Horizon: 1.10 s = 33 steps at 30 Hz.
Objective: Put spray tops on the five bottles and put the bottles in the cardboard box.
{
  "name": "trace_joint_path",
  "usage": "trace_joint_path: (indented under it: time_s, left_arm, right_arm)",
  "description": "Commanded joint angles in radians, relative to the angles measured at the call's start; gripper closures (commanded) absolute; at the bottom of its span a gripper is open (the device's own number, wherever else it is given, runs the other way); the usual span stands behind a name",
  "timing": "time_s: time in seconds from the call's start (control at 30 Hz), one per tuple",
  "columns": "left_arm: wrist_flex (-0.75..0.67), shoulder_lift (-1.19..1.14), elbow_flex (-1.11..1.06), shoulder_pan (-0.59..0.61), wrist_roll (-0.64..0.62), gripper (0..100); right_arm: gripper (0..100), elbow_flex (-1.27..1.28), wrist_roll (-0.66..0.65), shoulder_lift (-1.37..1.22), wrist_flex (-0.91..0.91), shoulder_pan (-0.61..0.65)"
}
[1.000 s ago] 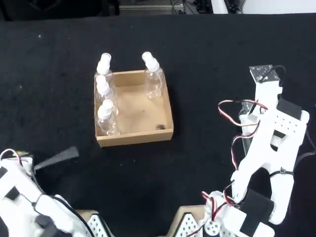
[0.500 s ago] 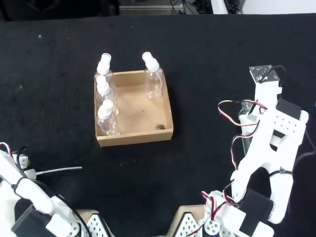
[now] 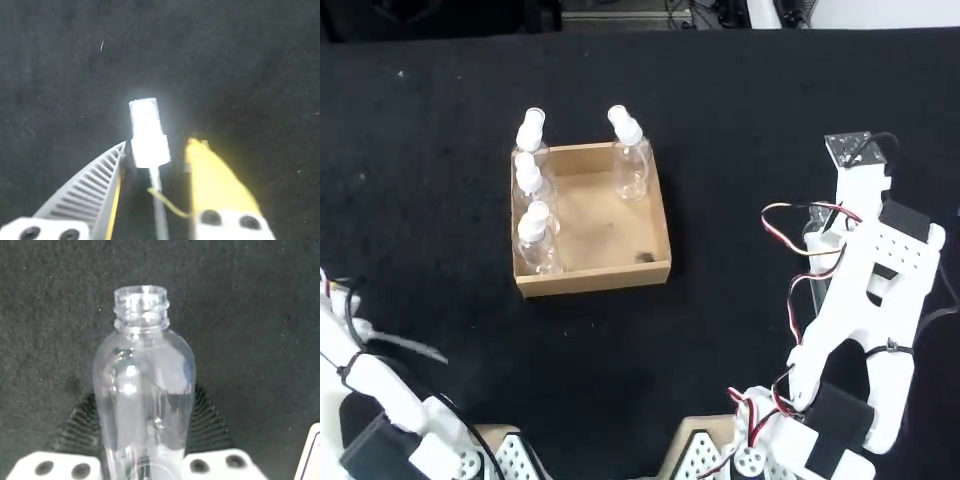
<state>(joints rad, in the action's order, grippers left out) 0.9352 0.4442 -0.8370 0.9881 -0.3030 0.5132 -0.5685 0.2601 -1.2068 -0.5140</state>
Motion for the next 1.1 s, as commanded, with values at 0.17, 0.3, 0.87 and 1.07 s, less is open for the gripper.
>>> trace_joint_path:
  time_s: [0.17, 0.3, 0.87, 1.07]
  left_arm:
    - [-0.005, -0.020, 0.074, -0.005, 0.061, 74]
    - [-0.051, -0.126, 0.088, 0.008, -0.075, 79]
    - [0.005, -0.434, 0.248, -0.058, -0.201, 79]
    - [0.006, -0.443, 0.265, -0.076, -0.201, 79]
  right_arm:
    - [98.8, -0.012, -0.002, 0.070, 0.009, 0.005]
    - [98.8, -0.012, -0.002, 0.070, 0.009, 0.008]
    - [98.8, -0.012, 0.002, 0.070, 0.015, 0.014]
    - [98.8, -0.012, 0.000, 0.070, 0.014, 0.008]
